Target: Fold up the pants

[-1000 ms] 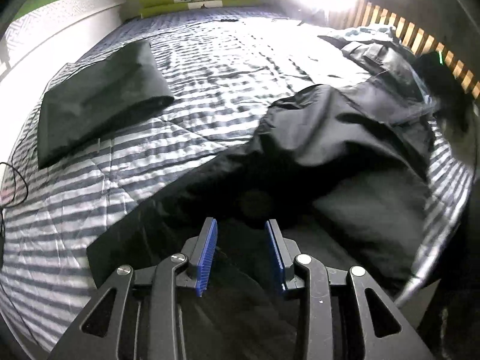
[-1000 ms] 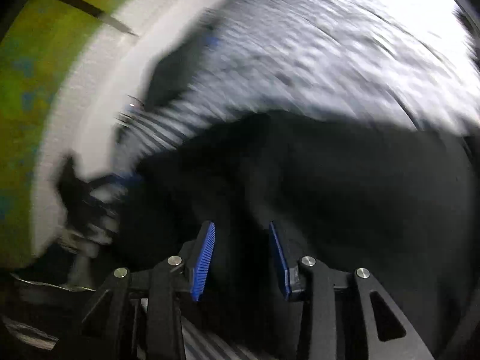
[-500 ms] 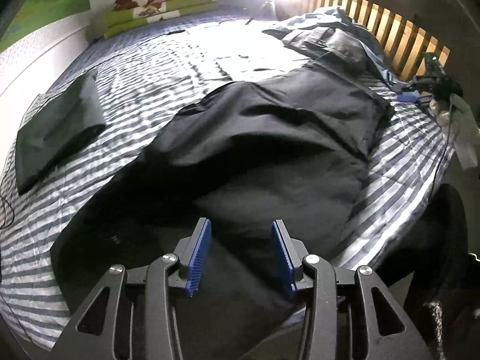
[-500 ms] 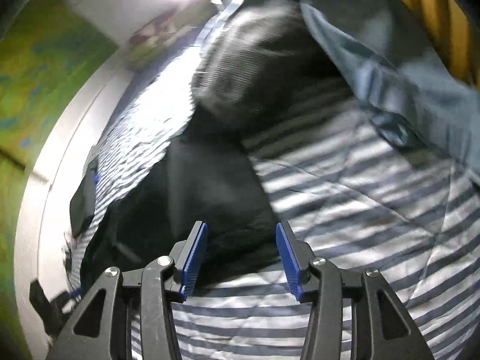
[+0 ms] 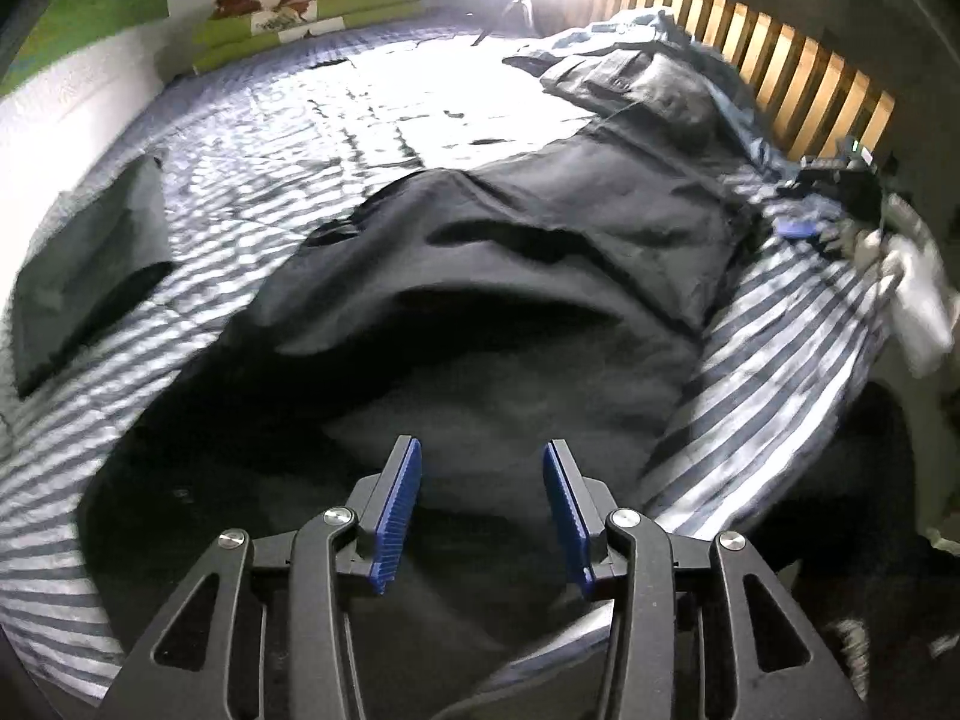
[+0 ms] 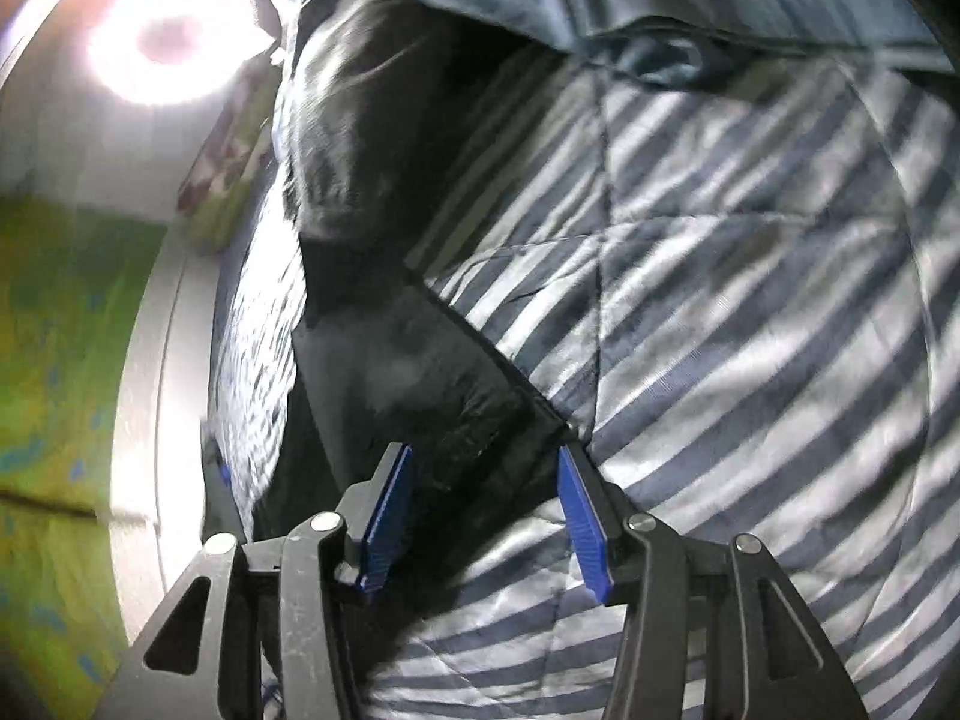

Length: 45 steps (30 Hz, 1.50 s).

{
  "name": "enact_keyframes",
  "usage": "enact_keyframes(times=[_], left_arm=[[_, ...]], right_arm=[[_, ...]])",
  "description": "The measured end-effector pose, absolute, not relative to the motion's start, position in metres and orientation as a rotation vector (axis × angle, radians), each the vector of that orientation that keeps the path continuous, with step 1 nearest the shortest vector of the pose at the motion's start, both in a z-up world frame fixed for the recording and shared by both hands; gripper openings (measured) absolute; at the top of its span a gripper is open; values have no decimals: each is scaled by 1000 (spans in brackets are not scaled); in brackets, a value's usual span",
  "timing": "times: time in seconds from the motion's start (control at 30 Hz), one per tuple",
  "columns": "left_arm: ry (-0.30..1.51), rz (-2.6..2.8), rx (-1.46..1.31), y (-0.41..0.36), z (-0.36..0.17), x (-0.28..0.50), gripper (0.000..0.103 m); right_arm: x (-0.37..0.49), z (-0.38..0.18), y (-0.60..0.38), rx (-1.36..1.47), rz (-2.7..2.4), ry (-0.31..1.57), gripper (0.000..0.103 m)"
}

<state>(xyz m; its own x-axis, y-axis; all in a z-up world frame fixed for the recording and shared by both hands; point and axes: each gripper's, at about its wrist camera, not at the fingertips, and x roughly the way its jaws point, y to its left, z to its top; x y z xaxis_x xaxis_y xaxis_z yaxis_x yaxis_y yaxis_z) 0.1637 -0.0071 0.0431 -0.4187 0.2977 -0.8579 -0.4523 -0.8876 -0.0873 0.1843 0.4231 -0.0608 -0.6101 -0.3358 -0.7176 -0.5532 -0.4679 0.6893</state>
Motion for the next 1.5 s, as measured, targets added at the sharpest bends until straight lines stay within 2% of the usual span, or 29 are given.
enact_keyframes(times=[0.13,0.37,0.47,0.5,0.6,0.7,0.77,0.83,0.9,1.0,1.17,1.27,1.3,1.37,1.4,1.43,1.5], left_arm=[[247,2231,-1292,40,53,148,46],[443,2064,-1179,209,47,108,46],[523,2018,-1139,268,33,98,54],[536,2003,-1137,284,27,94,61],[574,2001,-1152,313,10,83,62],[539,2009,-1184,321,-1,71,56],[538,2001,-1189,322,-6,66,44],[554,1977,-1182,325,-9,67,23],[588,1990,-1155,328,-8,70,13],[485,1970,-1195,321,-2,64,7],[330,1914,-1219,309,12,59,6],[327,1883,-1223,309,12,60,6],[361,1882,-1240,311,7,61,7],[384,1833,-1290,316,-4,64,21],[387,1812,-1302,317,-6,67,42],[389,1805,-1286,318,-4,71,53],[410,1826,-1212,316,6,82,55]], right_arm=[[193,-67,413,-1250,2183,1623,47],[181,-70,416,-1212,2193,1637,51],[177,-65,414,-1242,2230,1570,50],[176,-65,414,-1249,2235,1566,50],[174,-66,415,-1247,2230,1613,51],[171,-68,413,-1249,2251,1619,51],[171,-69,414,-1252,2268,1615,51],[179,-70,420,-1258,2274,1616,51],[180,-71,422,-1265,2274,1617,51],[176,-70,420,-1266,2285,1607,51],[175,-73,418,-1229,2294,1643,51],[177,-76,421,-1182,2299,1709,50],[178,-78,421,-1168,2292,1736,50],[175,-80,420,-1159,2293,1729,44],[174,-79,418,-1164,2302,1699,37],[174,-79,418,-1170,2309,1678,31],[173,-78,418,-1178,2323,1663,27]])
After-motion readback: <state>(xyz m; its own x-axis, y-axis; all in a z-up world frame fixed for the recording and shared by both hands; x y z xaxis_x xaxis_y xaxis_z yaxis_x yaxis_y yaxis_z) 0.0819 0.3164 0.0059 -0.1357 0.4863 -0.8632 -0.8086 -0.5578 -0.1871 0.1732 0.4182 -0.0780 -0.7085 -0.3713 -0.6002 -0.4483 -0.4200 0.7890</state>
